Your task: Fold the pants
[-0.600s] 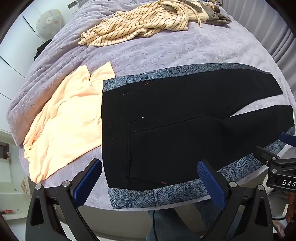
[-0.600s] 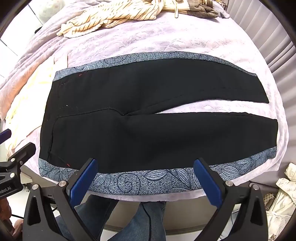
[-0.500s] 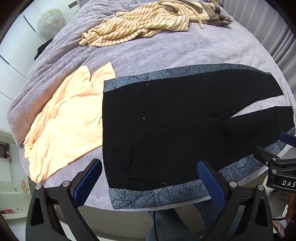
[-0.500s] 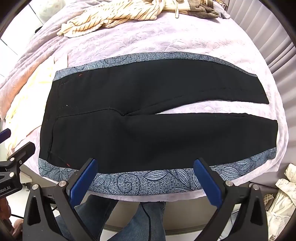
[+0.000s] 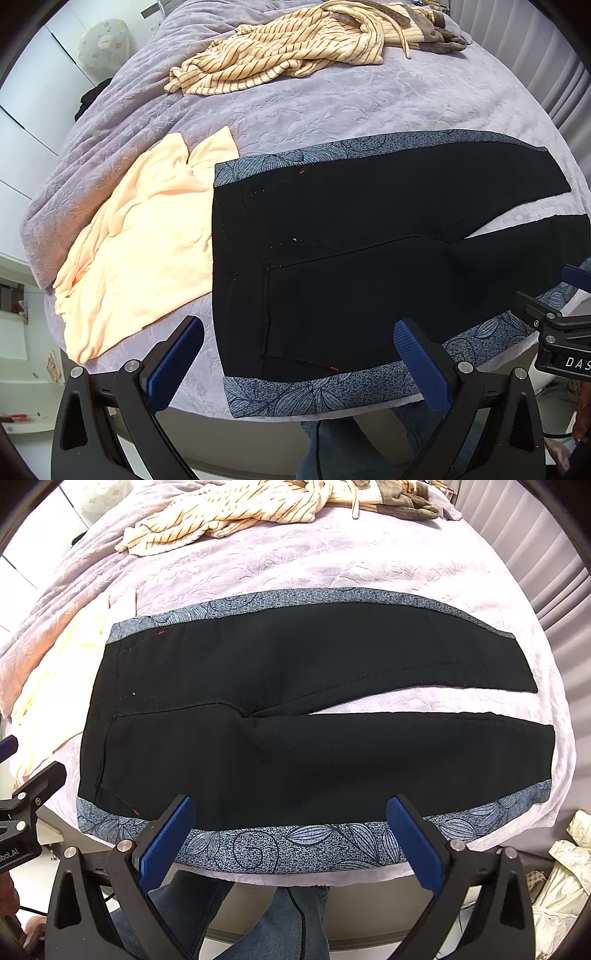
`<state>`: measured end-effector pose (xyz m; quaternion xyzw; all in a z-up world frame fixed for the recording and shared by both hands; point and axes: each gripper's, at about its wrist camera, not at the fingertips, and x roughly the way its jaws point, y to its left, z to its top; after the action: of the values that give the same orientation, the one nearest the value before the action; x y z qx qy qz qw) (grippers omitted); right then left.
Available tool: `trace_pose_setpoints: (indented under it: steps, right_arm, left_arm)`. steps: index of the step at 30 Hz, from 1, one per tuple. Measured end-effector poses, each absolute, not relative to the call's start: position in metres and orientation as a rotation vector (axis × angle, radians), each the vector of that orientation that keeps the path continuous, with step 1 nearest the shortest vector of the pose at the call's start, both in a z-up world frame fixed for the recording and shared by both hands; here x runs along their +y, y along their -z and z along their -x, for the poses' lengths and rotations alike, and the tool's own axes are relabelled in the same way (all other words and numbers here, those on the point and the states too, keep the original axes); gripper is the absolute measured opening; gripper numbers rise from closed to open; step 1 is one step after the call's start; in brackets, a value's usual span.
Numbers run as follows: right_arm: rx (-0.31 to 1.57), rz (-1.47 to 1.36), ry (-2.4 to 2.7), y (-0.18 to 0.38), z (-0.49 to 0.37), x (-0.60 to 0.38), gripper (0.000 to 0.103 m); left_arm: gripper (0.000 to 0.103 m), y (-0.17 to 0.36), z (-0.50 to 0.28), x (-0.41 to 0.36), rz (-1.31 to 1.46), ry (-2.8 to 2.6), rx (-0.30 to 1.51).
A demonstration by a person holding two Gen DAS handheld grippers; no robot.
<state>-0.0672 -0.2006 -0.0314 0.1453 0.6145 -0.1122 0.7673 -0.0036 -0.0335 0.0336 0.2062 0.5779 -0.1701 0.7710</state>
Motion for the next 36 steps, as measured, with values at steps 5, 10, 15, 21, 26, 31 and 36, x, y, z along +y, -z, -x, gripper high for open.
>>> trace_pose_setpoints:
  steps: [5, 10, 15, 21, 26, 31, 36]
  right_arm:
    - [1.355, -0.331, 0.235, 0.037, 0.068, -0.205, 0.103]
    - [1.351, -0.337, 0.225, 0.04, 0.07, -0.211, 0.103]
    - [1.369, -0.35, 0.182, 0.039, 0.072, -0.221, 0.103]
    - [1.385, -0.322, 0.118, 0.038, 0.081, -0.24, 0.103]
    - [1.352, -0.284, 0.055, 0.037, 0.093, -0.254, 0.103]
    - [1.348, -0.285, -0.002, 0.041, 0.102, -0.266, 0.103]
    - [1.304, -0.535, -0.139, 0.053, 0.111, -0.285, 0.103]
  left_arm:
    - [0.103, -0.033, 0.005, -0.037, -0.467, 0.361, 1.254]
    - [0.103, -0.035, 0.007, -0.044, -0.468, 0.34, 1.259]
    - [0.103, -0.041, 0.018, -0.053, -0.443, 0.299, 1.262]
    - [0.103, -0.046, 0.045, -0.068, -0.395, 0.25, 1.269]
    - [0.103, -0.047, 0.071, -0.08, -0.359, 0.215, 1.276]
    - [0.103, -0.044, 0.083, -0.081, -0.333, 0.172, 1.282]
    - [0.103, -0.033, 0.078, -0.063, -0.272, 0.135, 1.308]
